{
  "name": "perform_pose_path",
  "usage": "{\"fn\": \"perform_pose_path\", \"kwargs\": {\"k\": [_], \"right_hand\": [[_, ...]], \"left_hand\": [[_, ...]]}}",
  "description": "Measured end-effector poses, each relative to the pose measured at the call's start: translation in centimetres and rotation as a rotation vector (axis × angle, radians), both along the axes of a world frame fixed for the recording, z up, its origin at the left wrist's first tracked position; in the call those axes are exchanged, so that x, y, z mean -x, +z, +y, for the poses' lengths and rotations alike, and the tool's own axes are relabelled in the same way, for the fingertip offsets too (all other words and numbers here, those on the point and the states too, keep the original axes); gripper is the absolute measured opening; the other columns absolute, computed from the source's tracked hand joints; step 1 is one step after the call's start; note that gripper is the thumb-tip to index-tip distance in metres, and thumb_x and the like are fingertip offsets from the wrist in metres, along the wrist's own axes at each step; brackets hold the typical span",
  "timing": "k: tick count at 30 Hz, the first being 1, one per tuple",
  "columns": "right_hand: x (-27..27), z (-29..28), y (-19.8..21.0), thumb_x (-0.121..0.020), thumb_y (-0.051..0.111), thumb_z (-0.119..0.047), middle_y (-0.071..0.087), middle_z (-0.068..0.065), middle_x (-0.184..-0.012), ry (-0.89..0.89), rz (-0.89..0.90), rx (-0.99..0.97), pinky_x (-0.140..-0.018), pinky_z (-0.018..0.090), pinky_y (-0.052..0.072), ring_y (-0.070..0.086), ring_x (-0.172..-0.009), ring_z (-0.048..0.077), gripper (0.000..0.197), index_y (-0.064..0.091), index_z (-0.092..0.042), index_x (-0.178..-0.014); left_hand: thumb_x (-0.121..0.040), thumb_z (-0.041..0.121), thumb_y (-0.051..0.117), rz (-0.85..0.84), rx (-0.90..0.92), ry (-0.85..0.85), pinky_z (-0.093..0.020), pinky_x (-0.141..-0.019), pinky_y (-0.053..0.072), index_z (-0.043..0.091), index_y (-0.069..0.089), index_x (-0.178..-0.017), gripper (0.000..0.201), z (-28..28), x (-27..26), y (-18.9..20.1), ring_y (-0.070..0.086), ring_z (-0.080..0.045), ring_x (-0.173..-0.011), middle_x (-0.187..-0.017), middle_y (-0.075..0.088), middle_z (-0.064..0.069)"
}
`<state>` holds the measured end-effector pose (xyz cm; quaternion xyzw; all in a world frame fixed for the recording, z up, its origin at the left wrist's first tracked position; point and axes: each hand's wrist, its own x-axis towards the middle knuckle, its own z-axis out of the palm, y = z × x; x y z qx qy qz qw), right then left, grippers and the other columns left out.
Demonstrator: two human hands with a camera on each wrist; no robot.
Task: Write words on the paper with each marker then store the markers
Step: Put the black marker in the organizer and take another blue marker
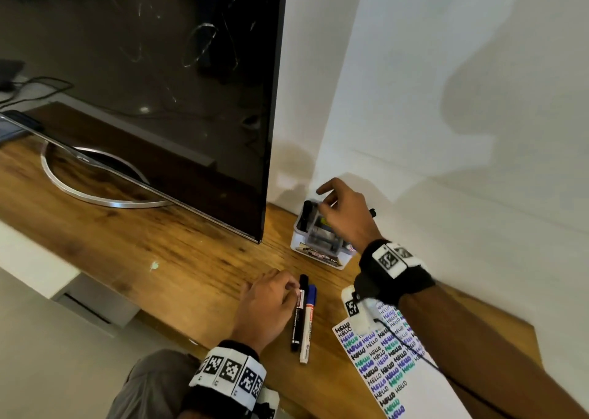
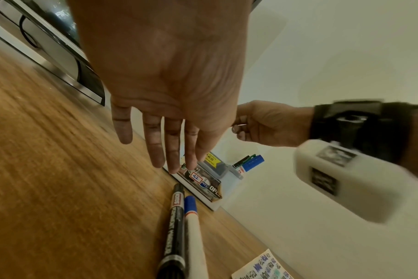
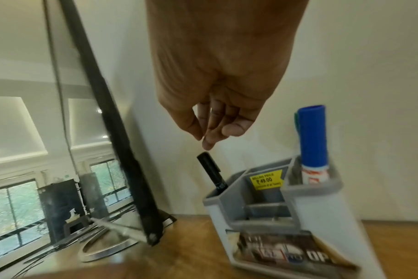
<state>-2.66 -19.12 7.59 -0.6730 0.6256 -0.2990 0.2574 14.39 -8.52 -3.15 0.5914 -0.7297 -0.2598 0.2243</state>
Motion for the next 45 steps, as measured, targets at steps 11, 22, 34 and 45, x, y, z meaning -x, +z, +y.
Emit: {"fn": "perform_pose_path", "kwargs": {"k": [11, 22, 34, 45], "right_hand": [[0.5, 12.2, -8.7, -0.09, 0.068, -0.036, 0.068, 0.001, -0.095, -0.004, 0.185, -0.441, -0.075, 0.031, 0.052, 0.064, -0.087, 0.018, 0.021, 0.065, -0.016, -0.098], [-1.0, 12.6, -9.3, -0.088, 0.063, -0.044, 0.066, 0.003, -0.087, -0.094, 0.185, -0.53, -0.074, 0.037, 0.055, 0.065, -0.083, 0.022, 0.023, 0.057, -0.024, -0.079], [2.9, 14.7, -6.4, -0.088, 0.065, -0.036, 0.058, -0.002, -0.08, -0.035, 0.093, -0.476, -0.061, 0.025, 0.039, 0.051, -0.068, 0.011, 0.021, 0.054, -0.018, -0.088], [8.6, 22.8, -4.6, -0.092, 0.067, -0.029, 0.066, -0.005, -0.096, 0.082, 0.049, -0.277, -0.07, 0.02, 0.048, 0.061, -0.083, 0.009, 0.017, 0.056, -0.024, -0.104]], "left_hand": [[-0.097, 0.035, 0.052, -0.106, -0.039, -0.019, -0.039, -0.099, 0.032, 0.036, 0.058, -0.108, 0.013, 0.9, 0.6, -0.5, 0.059, -0.005, -0.102, -0.105, 0.065, 0.017], [-0.098, 0.033, 0.053, -0.12, -0.052, -0.049, -0.041, -0.103, 0.037, 0.032, 0.058, -0.111, 0.015, 1.1, 1.1, -0.9, 0.06, -0.01, -0.105, -0.109, 0.065, 0.013], [-0.101, 0.035, 0.051, 0.208, -0.092, -0.113, -0.029, -0.082, 0.051, 0.031, 0.053, -0.123, 0.023, 1.9, 1.6, 0.8, 0.059, 0.001, -0.091, -0.103, 0.061, 0.014], [-0.1, 0.021, 0.056, 0.503, -0.34, -0.417, -0.02, -0.073, 0.049, 0.024, 0.061, -0.107, 0.01, 7.3, 6.3, 2.8, 0.065, 0.0, -0.085, -0.098, 0.07, 0.008]]}}
